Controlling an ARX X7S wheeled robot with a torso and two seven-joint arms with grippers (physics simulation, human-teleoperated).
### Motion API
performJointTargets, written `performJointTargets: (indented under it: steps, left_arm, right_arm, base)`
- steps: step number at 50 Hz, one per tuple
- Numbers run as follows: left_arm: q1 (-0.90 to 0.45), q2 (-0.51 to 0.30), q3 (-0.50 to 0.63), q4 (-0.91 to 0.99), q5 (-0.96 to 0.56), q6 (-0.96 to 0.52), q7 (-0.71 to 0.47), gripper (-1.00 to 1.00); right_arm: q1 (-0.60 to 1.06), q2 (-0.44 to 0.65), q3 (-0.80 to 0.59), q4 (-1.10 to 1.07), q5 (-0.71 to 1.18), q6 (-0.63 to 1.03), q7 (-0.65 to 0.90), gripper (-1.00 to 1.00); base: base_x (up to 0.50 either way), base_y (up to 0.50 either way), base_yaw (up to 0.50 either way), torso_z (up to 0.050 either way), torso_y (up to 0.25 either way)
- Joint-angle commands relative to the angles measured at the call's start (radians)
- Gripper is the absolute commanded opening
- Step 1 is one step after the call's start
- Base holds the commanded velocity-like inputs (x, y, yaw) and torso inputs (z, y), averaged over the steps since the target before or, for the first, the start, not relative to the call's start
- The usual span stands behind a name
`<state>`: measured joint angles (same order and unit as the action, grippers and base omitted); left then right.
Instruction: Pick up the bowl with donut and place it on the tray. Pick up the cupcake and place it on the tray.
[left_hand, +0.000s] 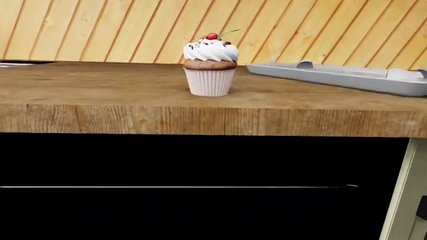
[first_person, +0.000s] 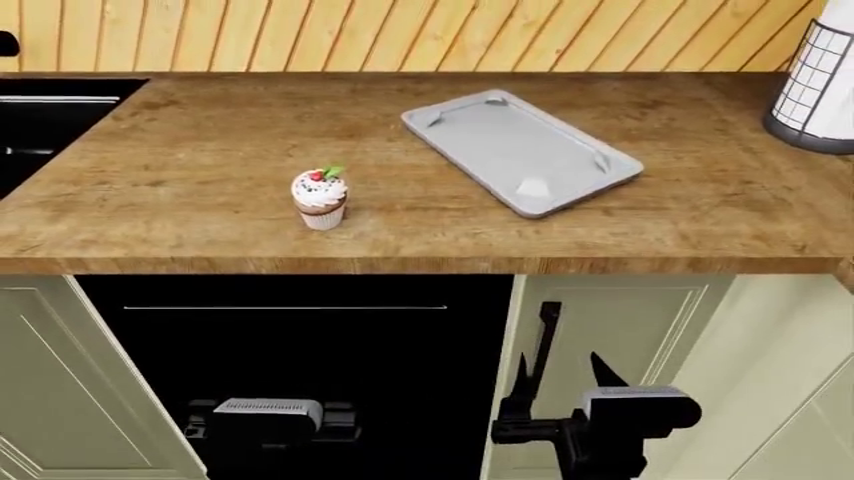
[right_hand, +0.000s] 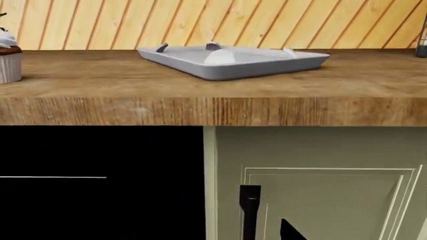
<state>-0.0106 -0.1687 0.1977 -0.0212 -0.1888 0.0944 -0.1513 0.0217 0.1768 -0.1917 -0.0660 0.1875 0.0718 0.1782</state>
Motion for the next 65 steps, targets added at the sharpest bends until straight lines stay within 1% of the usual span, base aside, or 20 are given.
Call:
performJointTargets:
  steps: [1, 11, 19, 21, 24, 29, 31, 32, 34, 37, 42, 46, 51, 53, 55, 56, 58, 60, 63, 65]
  left_arm:
    - [0.006, -0.007, 0.009, 0.017, -0.004, -0.002, -0.007, 1.0]
    - [0.008, -0.013, 0.015, 0.033, -0.011, -0.007, -0.012, 1.0]
    - [0.01, -0.017, 0.014, 0.034, -0.009, -0.002, -0.025, 1.0]
    - [0.023, -0.021, -0.01, 0.093, -0.054, -0.017, -0.031, 1.0]
    - [0.047, -0.051, -0.035, 0.247, -0.068, -0.1, -0.078, 1.0]
    - [0.06, -0.083, -0.068, 0.402, -0.096, -0.196, -0.128, 1.0]
    - [0.062, -0.096, -0.09, 0.464, -0.114, -0.237, -0.152, 1.0]
    - [0.061, -0.102, -0.099, 0.486, -0.123, -0.253, -0.16, 1.0]
    - [0.055, -0.116, -0.118, 0.522, -0.141, -0.288, -0.173, 1.0]
    - [0.046, -0.131, -0.148, 0.569, -0.175, -0.316, -0.185, 1.0]
    - [-0.009, -0.179, -0.197, 0.67, -0.237, -0.446, -0.233, 1.0]
    - [-0.11, -0.238, -0.234, 0.779, -0.298, -0.61, -0.291, 1.0]
    - [-0.338, -0.31, -0.29, 0.865, -0.462, -0.896, -0.385, 1.0]
    - [-0.467, -0.337, -0.315, 0.887, -0.564, -1.035, -0.431, 1.0]
    - [-0.649, -0.363, -0.343, 0.892, -0.703, -1.223, -0.507, 1.0]
    - [-0.743, -0.368, -0.356, 0.872, -0.776, -1.318, -0.548, 1.0]
    - [-0.885, -0.363, -0.36, 0.801, -0.878, -1.451, -0.593, 1.0]
    - [-0.975, -0.354, -0.339, 0.725, -0.923, -1.516, -0.596, 1.0]
    - [-1.042, -0.352, -0.294, 0.659, -0.938, -1.566, -0.6, 1.0]
    - [-1.08, -0.369, -0.263, 0.609, -0.937, -1.602, -0.599, 1.0]
  right_arm:
    - [-0.008, 0.005, -0.008, -0.003, 0.002, -0.007, 0.007, 1.0]
    - [-0.041, 0.016, -0.016, -0.028, 0.004, -0.02, 0.018, 1.0]
    - [-0.091, 0.019, -0.013, -0.036, 0.024, -0.072, 0.024, 1.0]
    - [-0.07, 0.011, 0.008, -0.028, 0.063, -0.078, 0.018, 1.0]
    - [-0.085, 0.012, 0.043, -0.043, 0.101, -0.1, 0.025, 1.0]
    - [-0.128, 0.01, 0.048, -0.066, 0.099, -0.157, 0.026, 1.0]
    - [-0.057, 0.061, 0.065, -0.222, 0.162, 0.045, 0.067, 1.0]
    - [-0.035, 0.075, 0.072, -0.261, 0.182, 0.099, 0.08, 1.0]
    - [-0.026, 0.089, 0.079, -0.304, 0.198, 0.141, 0.094, 1.0]
    - [0.06, 0.131, 0.117, -0.47, 0.297, 0.366, 0.178, 1.0]
    - [0.193, 0.165, 0.192, -0.583, 0.479, 0.574, 0.254, 1.0]
    - [0.315, 0.196, 0.246, -0.633, 0.638, 0.742, 0.329, 1.0]
    - [0.481, 0.236, 0.311, -0.654, 0.856, 0.911, 0.424, 1.0]
    - [0.572, 0.262, 0.307, -0.646, 0.933, 0.993, 0.478, 1.0]
    - [0.666, 0.272, 0.299, -0.623, 1.009, 1.064, 0.532, 1.0]
    - [0.715, 0.276, 0.295, -0.603, 1.059, 1.101, 0.562, 1.0]
    - [0.792, 0.285, 0.285, -0.56, 1.141, 1.159, 0.61, 1.0]
    - [0.85, 0.291, 0.284, -0.514, 1.202, 1.193, 0.641, 1.0]
    - [0.915, 0.302, 0.274, -0.455, 1.252, 1.225, 0.663, 1.0]
    - [0.962, 0.312, 0.258, -0.415, 1.28, 1.251, 0.673, 1.0]
  base:
    - [0.0, 0.0, 0.0, 0.05, 0.0]
    - [0.0, 0.0, 0.0, 0.05, 0.0]
    - [0.0, 0.0, 0.0, 0.038, 0.0]
    - [0.0, 0.0, 0.0, 0.0, 0.0]
    - [0.0, 0.0, 0.0, 0.0, 0.0]
    - [0.0, 0.0, 0.0, 0.0, 0.0]
    - [0.0, 0.0, 0.0, 0.0, 0.0]
    - [0.0, 0.0, 0.0, 0.0, 0.0]
    - [0.0, 0.0, 0.0, 0.0, 0.0]
    - [0.0, 0.0, 0.0, 0.0, 0.0]
    - [0.0, 0.0, 0.0, 0.0, 0.0]
    - [0.0, 0.0, 0.0, 0.0, 0.0]
    - [0.0, 0.0, 0.0, 0.0, 0.0]
    - [0.0, 0.0, 0.0, 0.0, 0.0]
    - [0.0, 0.0, 0.0, 0.0, 0.0]
    - [0.0, 0.0, 0.0, 0.0, 0.0]
    - [0.0, 0.0, 0.0, 0.0, 0.0]
    - [0.0, 0.0, 0.0, 0.0, 0.0]
    - [0.0, 0.0, 0.0, 0.0, 0.0]
    - [0.0, 0.0, 0.0, 0.0, 0.0]
